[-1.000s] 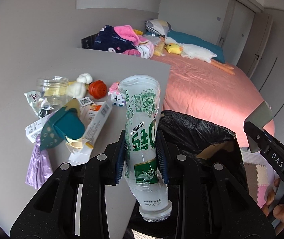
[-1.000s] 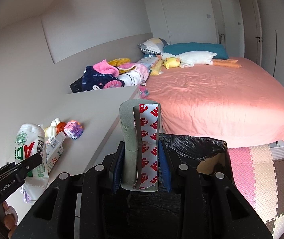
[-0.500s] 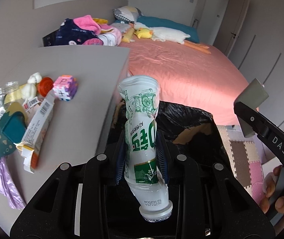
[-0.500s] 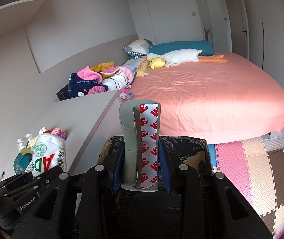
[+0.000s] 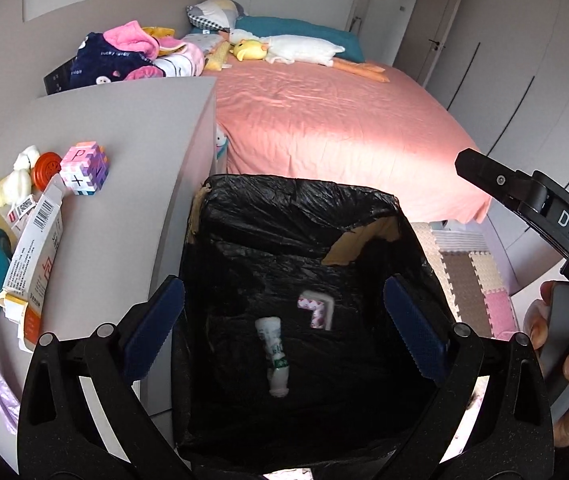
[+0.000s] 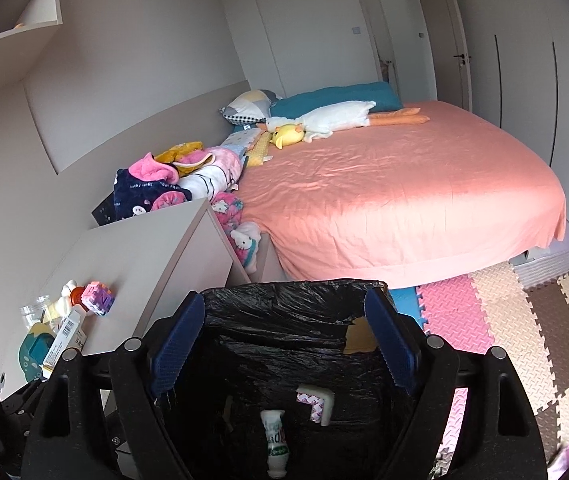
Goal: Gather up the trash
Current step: 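Open the left gripper to drop the bottle into the trash bag, then grasp the purple plastic bag with the left gripper while the right gripper grasps the teal toy, then lift the purple bag with the left gripper and carry it over the trash bag, then open the left gripper to drop the purple bag into the trash bag, then move the left gripper back to the desk toward the white medicine pouch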
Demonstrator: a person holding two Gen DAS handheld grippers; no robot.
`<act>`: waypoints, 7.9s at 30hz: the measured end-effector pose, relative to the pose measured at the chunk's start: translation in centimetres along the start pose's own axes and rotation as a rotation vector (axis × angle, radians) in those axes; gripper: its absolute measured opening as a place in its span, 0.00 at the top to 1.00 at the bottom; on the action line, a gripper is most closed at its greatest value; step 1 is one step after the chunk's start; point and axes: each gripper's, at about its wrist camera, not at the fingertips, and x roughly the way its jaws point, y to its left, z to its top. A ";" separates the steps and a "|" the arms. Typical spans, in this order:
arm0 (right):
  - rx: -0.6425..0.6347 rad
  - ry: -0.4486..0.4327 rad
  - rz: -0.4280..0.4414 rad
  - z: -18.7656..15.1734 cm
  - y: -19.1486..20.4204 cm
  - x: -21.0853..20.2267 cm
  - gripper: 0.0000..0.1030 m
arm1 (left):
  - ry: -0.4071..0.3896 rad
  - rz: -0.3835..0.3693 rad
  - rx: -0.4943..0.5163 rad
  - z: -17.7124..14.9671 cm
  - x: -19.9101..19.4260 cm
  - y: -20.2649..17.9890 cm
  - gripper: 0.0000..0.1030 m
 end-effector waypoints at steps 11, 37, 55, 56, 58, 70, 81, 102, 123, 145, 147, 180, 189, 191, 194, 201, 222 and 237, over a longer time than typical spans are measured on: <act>-0.045 0.036 0.059 -1.2 3.3 1.2 0.20 | -0.010 0.064 -0.035 -1.0 -1.5 3.5 0.06; -0.171 0.136 0.273 -4.8 15.1 3.5 0.20 | -0.049 0.294 -0.160 -5.0 -7.6 14.8 0.06; -0.293 0.177 0.389 -6.4 23.1 4.5 0.20 | 0.012 0.369 -0.282 -7.4 -7.4 22.2 0.06; -0.307 0.179 0.394 -6.6 23.6 4.6 0.20 | 0.018 0.371 -0.289 -7.4 -7.3 22.5 0.07; -0.337 0.186 0.403 -7.0 24.6 4.7 0.20 | 0.028 0.364 -0.296 -7.5 -7.0 23.0 0.13; -0.489 0.232 0.440 -8.5 29.1 6.3 0.21 | 0.046 0.359 -0.296 -7.4 -5.6 25.0 0.49; -0.592 0.271 0.444 -9.8 31.0 7.9 0.29 | 0.009 0.345 -0.297 -7.7 -6.1 26.1 0.56; -0.738 0.218 0.459 -9.4 33.4 9.7 0.29 | 0.018 0.342 -0.295 -7.9 -6.3 26.0 0.56; -0.763 0.208 0.506 -8.2 34.3 9.5 0.48 | 0.021 0.327 -0.313 -7.8 -6.5 26.5 0.56; -0.867 0.293 0.584 -9.4 38.2 12.9 0.59 | 0.006 0.338 -0.321 -7.8 -6.8 28.1 0.79; -0.827 0.293 0.602 -9.0 37.8 12.7 0.59 | -0.001 0.339 -0.334 -7.9 -6.8 28.3 0.86; -0.527 0.100 0.543 -1.9 23.9 2.2 0.59 | -0.162 0.276 -0.209 -3.9 -10.3 17.4 0.88; -0.454 0.066 0.486 -0.9 18.4 0.6 0.59 | -0.161 0.228 -0.151 -2.8 -9.2 13.1 0.88; -0.436 0.057 0.469 -0.7 17.2 0.3 0.59 | -0.159 0.215 -0.137 -2.8 -9.0 12.0 0.88; -0.410 0.049 0.445 -0.3 15.4 0.0 0.59 | -0.154 0.192 -0.116 -2.8 -8.7 10.4 0.88; -0.352 0.035 0.387 0.6 11.5 -0.4 0.59 | -0.134 0.138 -0.065 -2.0 -7.1 7.1 0.88; -0.205 0.010 0.214 1.7 4.6 -0.3 0.13 | -0.052 0.038 0.042 -1.5 -3.5 2.5 0.07; -0.240 0.047 0.263 0.7 8.6 1.4 0.13 | -0.061 0.091 -0.058 -2.2 -4.7 7.9 0.07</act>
